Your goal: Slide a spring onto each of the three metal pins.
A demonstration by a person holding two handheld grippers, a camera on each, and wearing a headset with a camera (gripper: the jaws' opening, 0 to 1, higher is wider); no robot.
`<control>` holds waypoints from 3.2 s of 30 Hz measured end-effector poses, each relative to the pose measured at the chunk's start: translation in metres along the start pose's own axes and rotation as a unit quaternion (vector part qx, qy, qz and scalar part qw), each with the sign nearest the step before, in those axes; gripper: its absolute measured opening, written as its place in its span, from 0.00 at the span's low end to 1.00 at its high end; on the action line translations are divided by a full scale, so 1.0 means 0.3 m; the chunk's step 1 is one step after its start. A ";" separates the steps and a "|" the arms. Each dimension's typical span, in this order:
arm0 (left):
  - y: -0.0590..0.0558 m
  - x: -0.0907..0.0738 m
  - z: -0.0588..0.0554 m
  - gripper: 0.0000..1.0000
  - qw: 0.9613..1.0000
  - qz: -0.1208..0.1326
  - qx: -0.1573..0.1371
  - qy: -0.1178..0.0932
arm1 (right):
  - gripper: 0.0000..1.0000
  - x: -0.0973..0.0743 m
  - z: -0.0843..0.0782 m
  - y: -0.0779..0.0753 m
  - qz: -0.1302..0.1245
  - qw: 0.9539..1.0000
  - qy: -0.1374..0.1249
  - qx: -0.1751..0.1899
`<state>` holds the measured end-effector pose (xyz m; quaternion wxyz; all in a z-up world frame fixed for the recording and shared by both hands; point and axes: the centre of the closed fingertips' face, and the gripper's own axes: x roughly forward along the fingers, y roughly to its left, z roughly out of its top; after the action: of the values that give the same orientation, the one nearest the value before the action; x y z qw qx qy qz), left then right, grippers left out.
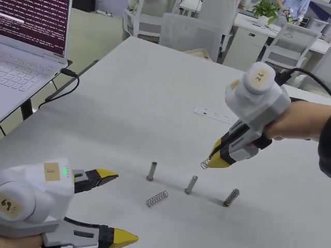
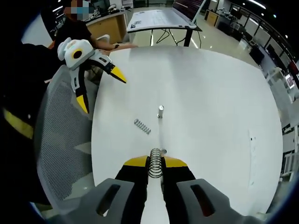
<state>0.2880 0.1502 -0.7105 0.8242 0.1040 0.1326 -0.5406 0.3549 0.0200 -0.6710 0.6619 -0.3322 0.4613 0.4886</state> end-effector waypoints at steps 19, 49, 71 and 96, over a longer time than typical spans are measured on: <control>0.007 0.002 -0.007 0.72 1.000 0.005 -0.002 0.002 | 0.08 0.122 -0.054 -0.066 0.010 0.996 0.081 -0.023; 0.014 -0.003 -0.013 0.68 1.000 0.002 -0.005 0.000 | 0.08 0.188 -0.078 -0.074 0.024 0.994 0.109 -0.018; 0.021 -0.004 -0.015 0.64 1.000 0.002 -0.004 0.001 | 0.08 0.230 -0.067 -0.076 0.023 0.992 0.120 -0.022; 0.018 -0.010 -0.021 0.63 1.000 0.002 -0.006 0.005 | 0.08 0.329 -0.109 -0.063 0.021 0.988 0.148 -0.027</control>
<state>0.2913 0.1569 -0.7152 0.8254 0.1026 0.1398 -0.5373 0.3731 0.0188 -0.7750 0.5669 -0.4089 0.5472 0.4605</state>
